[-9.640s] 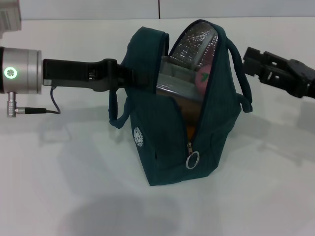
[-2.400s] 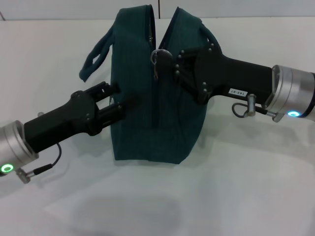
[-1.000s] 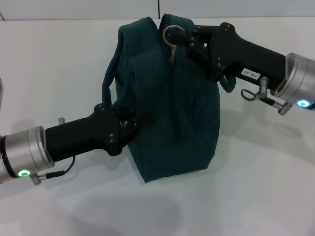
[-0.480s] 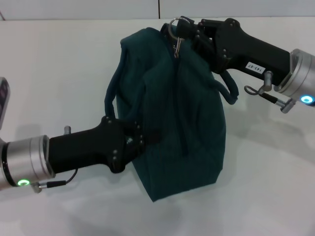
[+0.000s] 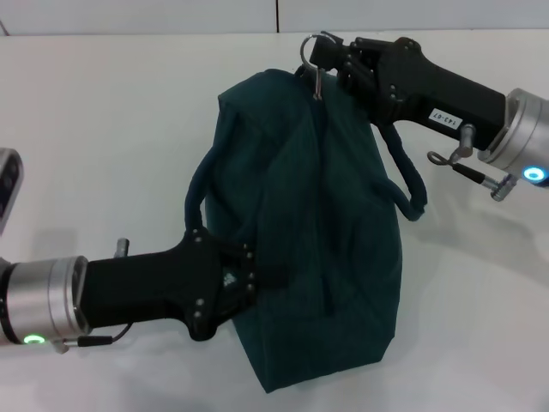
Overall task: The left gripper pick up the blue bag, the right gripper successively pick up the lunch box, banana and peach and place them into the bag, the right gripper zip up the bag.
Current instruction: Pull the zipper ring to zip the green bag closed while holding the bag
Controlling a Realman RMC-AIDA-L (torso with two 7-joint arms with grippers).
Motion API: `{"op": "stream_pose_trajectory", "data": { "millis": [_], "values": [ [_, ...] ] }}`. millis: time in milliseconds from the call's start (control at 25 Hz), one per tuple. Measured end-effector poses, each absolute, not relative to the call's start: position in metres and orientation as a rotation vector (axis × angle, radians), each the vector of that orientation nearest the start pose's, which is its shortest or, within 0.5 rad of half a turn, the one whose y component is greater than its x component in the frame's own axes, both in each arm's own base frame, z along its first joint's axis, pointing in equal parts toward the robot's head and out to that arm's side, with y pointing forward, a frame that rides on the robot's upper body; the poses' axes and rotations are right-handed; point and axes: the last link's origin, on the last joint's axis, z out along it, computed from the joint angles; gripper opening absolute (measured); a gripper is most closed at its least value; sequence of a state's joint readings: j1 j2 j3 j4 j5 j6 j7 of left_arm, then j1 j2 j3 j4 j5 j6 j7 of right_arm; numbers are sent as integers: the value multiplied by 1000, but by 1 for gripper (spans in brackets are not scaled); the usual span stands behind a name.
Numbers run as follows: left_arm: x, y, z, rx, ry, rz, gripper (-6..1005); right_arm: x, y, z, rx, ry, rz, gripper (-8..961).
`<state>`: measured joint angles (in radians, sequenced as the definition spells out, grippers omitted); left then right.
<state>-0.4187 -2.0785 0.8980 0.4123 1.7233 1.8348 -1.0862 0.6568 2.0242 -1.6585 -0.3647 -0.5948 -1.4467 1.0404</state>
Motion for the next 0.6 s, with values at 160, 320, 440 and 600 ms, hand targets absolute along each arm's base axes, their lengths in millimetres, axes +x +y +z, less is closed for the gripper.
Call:
{"op": "stream_pose_trajectory", "data": {
  "millis": [160, 320, 440, 600],
  "values": [
    [-250, 244, -32, -2867, -421, -1239, 58, 162, 358, -36, -2485, 434, 1395, 17],
    [-250, 241, -32, -2883, -400, -1251, 58, 165, 361, -39, -2478, 458, 1350, 19],
    [-251, 238, -30, -2884, -385, -1259, 57, 168, 363, -40, -2468, 462, 1323, 21],
    [-255, 237, -25, -2854, -394, -1266, 56, 172, 364, -38, -2441, 464, 1312, 23]
  ]
}}
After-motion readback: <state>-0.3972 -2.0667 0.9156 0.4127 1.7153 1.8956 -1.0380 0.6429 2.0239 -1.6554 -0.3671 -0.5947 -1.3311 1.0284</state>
